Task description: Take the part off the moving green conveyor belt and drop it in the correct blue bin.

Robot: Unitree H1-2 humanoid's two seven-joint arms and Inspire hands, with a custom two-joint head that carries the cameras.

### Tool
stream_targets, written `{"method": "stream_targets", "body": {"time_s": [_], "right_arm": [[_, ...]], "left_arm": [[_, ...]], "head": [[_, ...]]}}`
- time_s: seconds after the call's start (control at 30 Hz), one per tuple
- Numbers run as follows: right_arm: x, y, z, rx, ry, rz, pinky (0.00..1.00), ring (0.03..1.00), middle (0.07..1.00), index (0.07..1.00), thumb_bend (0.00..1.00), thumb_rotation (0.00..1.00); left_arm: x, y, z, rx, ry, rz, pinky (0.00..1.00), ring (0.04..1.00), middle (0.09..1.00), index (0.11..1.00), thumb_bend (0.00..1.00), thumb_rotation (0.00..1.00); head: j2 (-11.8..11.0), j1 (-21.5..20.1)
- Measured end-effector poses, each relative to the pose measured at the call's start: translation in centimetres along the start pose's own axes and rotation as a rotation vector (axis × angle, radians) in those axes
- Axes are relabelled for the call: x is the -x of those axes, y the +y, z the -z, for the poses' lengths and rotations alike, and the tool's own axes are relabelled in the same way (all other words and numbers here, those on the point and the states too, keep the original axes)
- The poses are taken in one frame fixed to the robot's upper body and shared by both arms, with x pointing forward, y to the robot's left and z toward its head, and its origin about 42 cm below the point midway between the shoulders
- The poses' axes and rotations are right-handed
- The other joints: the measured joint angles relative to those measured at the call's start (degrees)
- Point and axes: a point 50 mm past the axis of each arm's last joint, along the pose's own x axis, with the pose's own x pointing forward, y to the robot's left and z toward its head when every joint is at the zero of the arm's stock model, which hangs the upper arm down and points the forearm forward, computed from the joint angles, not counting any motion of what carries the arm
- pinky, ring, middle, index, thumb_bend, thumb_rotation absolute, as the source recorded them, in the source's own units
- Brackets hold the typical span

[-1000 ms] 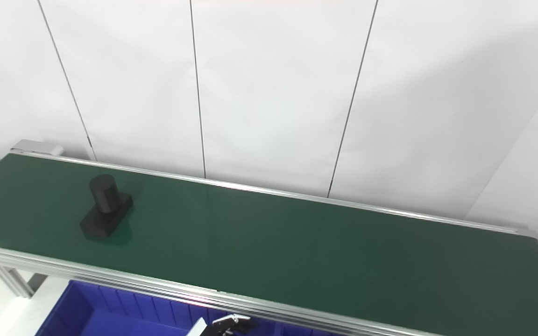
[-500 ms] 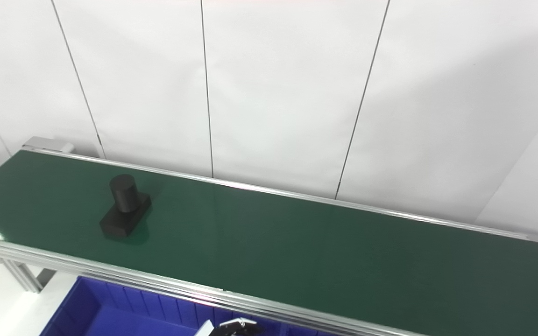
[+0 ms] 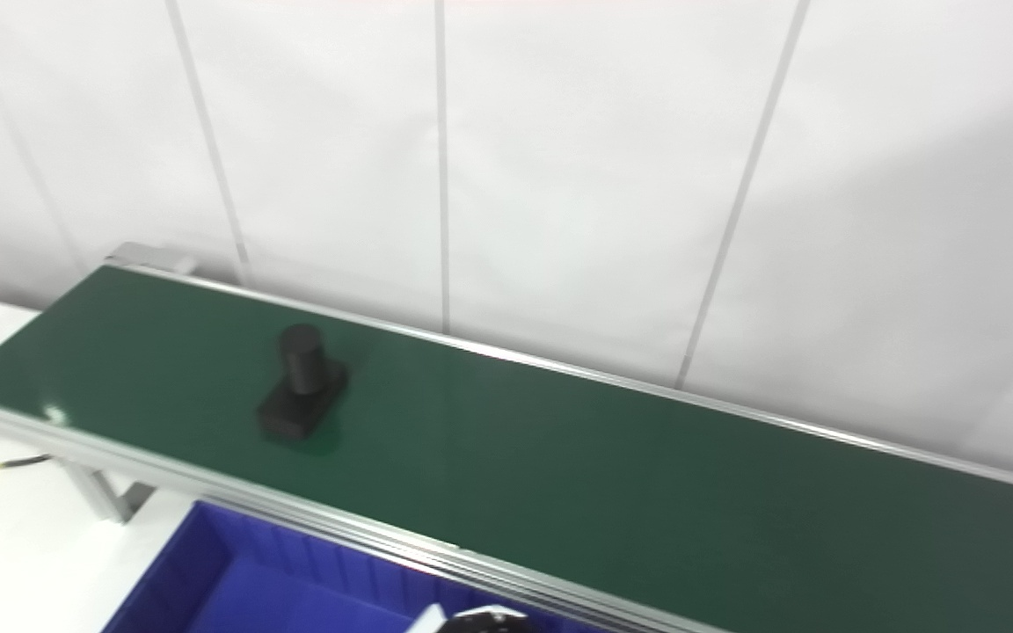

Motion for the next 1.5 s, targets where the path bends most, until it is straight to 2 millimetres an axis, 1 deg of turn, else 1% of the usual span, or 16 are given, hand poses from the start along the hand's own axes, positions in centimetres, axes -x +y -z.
{"method": "stream_targets", "body": {"time_s": [0.2,0.3,0.33,0.6,0.7,0.73,0.8,0.9,0.93,0.97,1.07,1.13,1.2,1.3,1.5], "right_arm": [[0.0,-0.6,-0.2,-0.007,-0.011,-0.008,0.72,0.783,0.838,0.789,1.0,0.26],[0.0,-0.7,-0.3,-0.008,-0.014,-0.011,0.71,0.78,0.834,0.779,0.99,0.27],[0.0,-0.7,-0.3,-0.008,-0.015,-0.012,0.71,0.777,0.832,0.777,0.99,0.27],[0.0,-0.5,-0.3,-0.006,-0.017,-0.017,0.71,0.764,0.824,0.769,0.98,0.27],[-0.1,-0.3,-0.7,-0.003,-0.033,-0.027,0.69,0.753,0.818,0.767,0.96,0.23],[-0.2,-0.2,-1.1,0.003,-0.048,-0.035,0.68,0.744,0.815,0.766,0.96,0.22],[0.0,-0.1,-1.8,0.016,-0.076,-0.045,0.67,0.734,0.81,0.751,0.97,0.23],[-0.6,0.5,-4.2,0.036,-0.168,-0.074,0.68,0.735,0.81,0.754,0.98,0.26],[-0.9,0.7,-4.9,0.037,-0.199,-0.082,0.67,0.729,0.8,0.756,1.0,0.31],[-1.3,1.0,-5.9,0.039,-0.239,-0.099,0.67,0.729,0.799,0.757,1.0,0.32],[-2.1,1.7,-7.8,0.055,-0.31,-0.133,0.68,0.729,0.793,0.763,1.0,0.33],[-2.3,2.1,-8.7,0.059,-0.342,-0.153,0.68,0.732,0.793,0.765,1.0,0.33],[-2.7,2.6,-9.5,0.06,-0.376,-0.17,0.68,0.736,0.793,0.762,1.0,0.3],[-3.6,3.0,-10.3,0.052,-0.405,-0.181,0.67,0.737,0.794,0.765,1.0,0.31],[-6.5,3.7,-12.3,0.07,-0.451,-0.187,0.65,0.721,0.784,0.755,1.0,0.29]], "left_arm": [[-0.3,-0.3,-0.2,0.003,-0.006,-0.007,0.63,0.724,0.762,0.724,1.0,0.15],[-0.3,-0.3,-0.3,0.003,-0.006,-0.009,0.63,0.727,0.765,0.727,1.0,0.14],[-0.3,-0.3,-0.3,0.003,-0.006,-0.009,0.63,0.728,0.766,0.727,1.0,0.14],[-0.4,-0.2,-0.3,0.004,-0.007,-0.012,0.63,0.731,0.769,0.733,1.0,0.14],[-0.4,-0.2,-0.3,0.004,-0.007,-0.012,0.63,0.728,0.768,0.731,1.0,0.15],[-0.4,-0.2,-0.3,0.004,-0.007,-0.012,0.63,0.73,0.769,0.732,1.0,0.14],[-0.4,-0.2,-0.3,0.004,-0.007,-0.012,0.63,0.729,0.769,0.73,1.0,0.15],[-0.4,-0.1,-0.3,0.002,-0.008,-0.013,0.63,0.73,0.769,0.73,1.0,0.14],[-0.5,-0.1,-0.3,0.002,-0.01,-0.012,0.63,0.731,0.769,0.731,1.0,0.13],[-0.6,-0.1,-0.4,0.002,-0.012,-0.013,0.63,0.731,0.769,0.731,1.0,0.13],[-0.6,-0.1,-0.4,0.0,-0.013,-0.014,0.63,0.73,0.768,0.729,1.0,0.13],[-0.6,-0.1,-0.4,-0.001,-0.012,-0.017,0.64,0.732,0.768,0.728,1.0,0.14],[-0.6,0.0,-0.3,-0.001,-0.011,-0.019,0.64,0.736,0.771,0.729,1.0,0.14],[-0.6,0.0,-0.3,0.0,-0.011,-0.02,0.64,0.739,0.771,0.73,1.0,0.13],[-0.9,0.2,-0.3,-0.007,-0.009,-0.02,0.64,0.737,0.771,0.731,1.0,0.12]], "head": [[0.4,0.6],[0.6,0.1],[0.8,-0.7],[0.8,-1.4],[0.6,-1.8],[0.7,-2.3],[0.7,-2.3],[0.7,-2.8],[0.8,-3.1],[0.8,-3.1],[0.9,-3.7],[0.9,-3.9],[0.8,-4.1],[0.8,-5.1],[0.4,-6.2]]}}
